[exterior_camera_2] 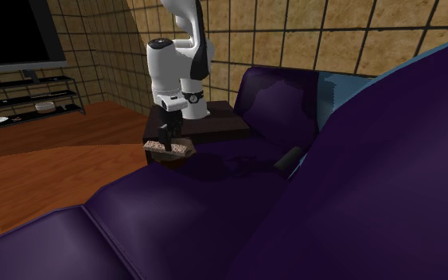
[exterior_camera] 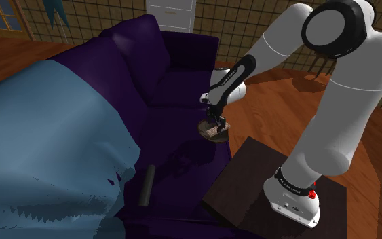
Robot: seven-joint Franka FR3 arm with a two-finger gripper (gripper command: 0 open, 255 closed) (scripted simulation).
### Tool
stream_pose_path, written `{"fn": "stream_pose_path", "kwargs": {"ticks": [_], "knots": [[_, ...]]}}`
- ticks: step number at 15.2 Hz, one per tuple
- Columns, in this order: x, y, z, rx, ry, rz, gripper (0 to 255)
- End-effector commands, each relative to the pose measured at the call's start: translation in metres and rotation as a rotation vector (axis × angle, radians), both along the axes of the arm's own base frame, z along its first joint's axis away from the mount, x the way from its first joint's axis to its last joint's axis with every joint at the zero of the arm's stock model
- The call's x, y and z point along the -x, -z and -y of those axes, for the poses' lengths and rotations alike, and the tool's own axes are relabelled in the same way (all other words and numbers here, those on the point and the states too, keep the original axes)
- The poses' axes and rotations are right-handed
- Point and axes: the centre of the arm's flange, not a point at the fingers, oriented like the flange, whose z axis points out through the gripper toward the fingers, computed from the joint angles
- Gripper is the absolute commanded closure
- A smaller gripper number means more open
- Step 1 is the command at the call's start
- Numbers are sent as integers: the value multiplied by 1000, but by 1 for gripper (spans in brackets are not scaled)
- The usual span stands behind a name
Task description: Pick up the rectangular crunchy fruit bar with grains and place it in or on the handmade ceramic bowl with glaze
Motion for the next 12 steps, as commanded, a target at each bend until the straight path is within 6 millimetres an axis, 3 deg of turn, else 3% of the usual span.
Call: {"fn": "stream_pose_path", "kwargs": {"ticks": [1,4,12], "knots": [[-1,-13,0,0,0,0,0],[-5,-50,0,0,0,0,0],[-5,-50,0,0,0,0,0]]}}
